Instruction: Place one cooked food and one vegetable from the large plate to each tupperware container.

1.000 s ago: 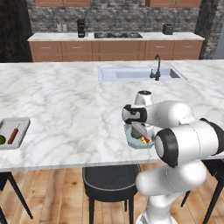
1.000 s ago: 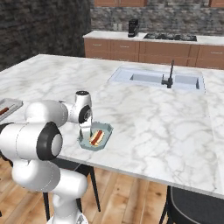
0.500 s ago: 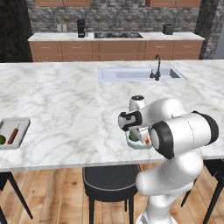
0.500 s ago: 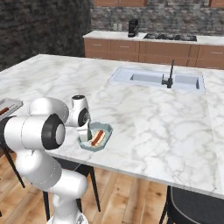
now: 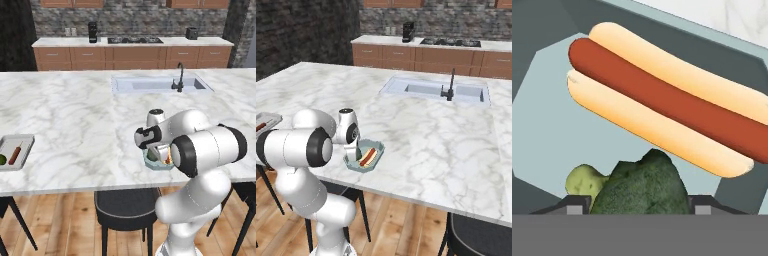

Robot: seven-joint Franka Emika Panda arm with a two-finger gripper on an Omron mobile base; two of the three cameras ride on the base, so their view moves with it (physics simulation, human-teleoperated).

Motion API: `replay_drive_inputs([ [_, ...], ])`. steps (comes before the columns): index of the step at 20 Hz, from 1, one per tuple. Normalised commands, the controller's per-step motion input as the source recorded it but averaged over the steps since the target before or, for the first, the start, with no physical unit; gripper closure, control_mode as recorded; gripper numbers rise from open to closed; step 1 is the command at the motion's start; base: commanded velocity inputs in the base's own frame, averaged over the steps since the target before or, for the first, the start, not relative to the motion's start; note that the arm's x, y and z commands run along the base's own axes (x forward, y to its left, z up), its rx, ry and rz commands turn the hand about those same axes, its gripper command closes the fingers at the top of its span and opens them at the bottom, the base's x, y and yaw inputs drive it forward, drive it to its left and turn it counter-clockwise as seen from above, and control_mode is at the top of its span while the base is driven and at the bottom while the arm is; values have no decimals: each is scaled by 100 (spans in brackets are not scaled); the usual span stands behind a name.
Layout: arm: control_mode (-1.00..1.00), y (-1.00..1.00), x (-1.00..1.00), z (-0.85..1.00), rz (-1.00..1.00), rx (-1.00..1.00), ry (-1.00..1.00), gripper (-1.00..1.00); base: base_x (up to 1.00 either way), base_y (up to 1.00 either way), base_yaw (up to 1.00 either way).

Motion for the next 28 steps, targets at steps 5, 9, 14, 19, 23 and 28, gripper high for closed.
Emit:
replay_drive_inputs([
  [5,-100,0,0,4,0,-3,0,-100,0,0,0],
  [9,-100,-1,-9,45,-1,-2,2,-100,0,0,0],
  [14,-100,0,-28,60,-1,0,0,-100,0,0,0],
  [19,-100,0,-66,46,19,0,0,-100,0,0,0],
  [23,-100,-1,-85,57,39,0,0,-100,0,0,0],
  [28,-100,0,-84,42,54,-3,0,-100,0,0,0],
])
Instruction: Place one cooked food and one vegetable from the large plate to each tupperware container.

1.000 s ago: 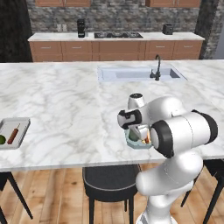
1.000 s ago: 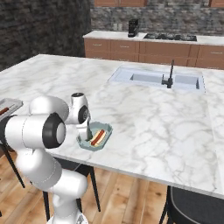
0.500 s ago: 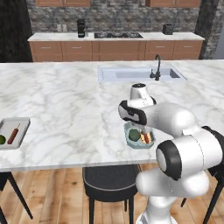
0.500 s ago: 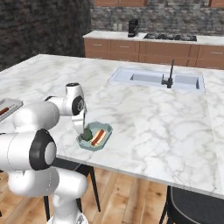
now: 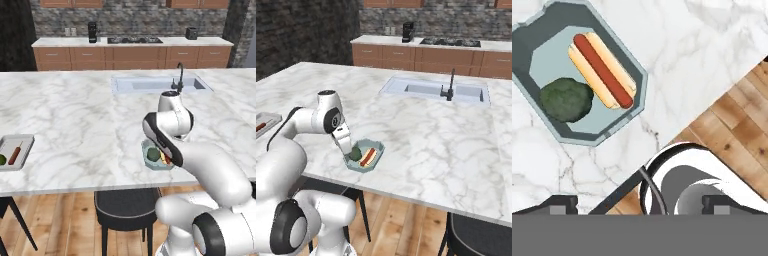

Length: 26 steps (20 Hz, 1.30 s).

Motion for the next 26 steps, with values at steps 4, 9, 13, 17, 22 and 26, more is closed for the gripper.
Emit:
replay_drive_inputs([
  [4,-100,3,-100,10,58,-16,-6,-100,0,0,0],
  [9,-100,30,-89,20,66,-24,-7,-100,0,0,0],
  [13,-100,64,-67,15,69,-24,0,-100,0,0,0],
  [17,-100,93,-49,25,65,-38,3,-100,0,0,0],
  [22,-100,95,-70,46,43,-37,0,-100,0,0,0],
  [26,-100,99,-52,8,28,-28,0,-100,0,0,0],
])
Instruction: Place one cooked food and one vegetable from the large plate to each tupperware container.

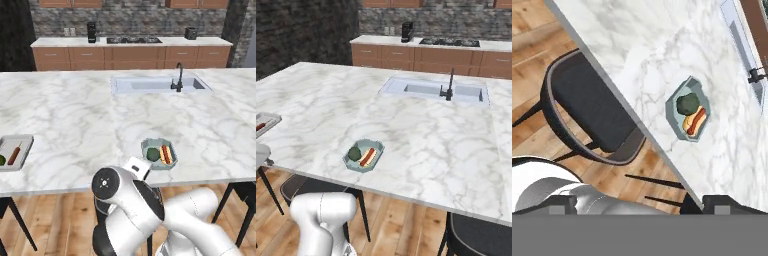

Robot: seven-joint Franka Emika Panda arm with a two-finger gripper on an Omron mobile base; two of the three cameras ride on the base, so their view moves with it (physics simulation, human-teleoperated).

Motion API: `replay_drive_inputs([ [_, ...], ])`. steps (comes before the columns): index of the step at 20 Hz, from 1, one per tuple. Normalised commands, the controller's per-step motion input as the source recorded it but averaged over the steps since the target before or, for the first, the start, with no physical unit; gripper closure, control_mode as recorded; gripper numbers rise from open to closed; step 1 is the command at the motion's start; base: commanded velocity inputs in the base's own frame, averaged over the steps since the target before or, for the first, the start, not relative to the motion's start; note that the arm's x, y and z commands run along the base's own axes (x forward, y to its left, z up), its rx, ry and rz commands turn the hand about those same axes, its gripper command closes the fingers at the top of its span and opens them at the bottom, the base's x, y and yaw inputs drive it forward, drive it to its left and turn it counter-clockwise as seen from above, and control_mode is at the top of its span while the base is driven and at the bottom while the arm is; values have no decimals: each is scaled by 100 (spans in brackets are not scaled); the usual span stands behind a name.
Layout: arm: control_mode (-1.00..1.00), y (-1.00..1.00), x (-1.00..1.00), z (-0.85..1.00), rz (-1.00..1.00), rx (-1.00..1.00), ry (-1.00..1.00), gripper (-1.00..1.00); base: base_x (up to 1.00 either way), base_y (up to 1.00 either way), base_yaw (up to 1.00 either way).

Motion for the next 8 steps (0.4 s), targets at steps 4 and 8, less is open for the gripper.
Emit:
replay_drive_inputs([
  [4,-100,30,-19,0,5,4,0,-100,0,0,0],
  [8,-100,58,2,11,-16,14,0,-100,0,0,0],
])
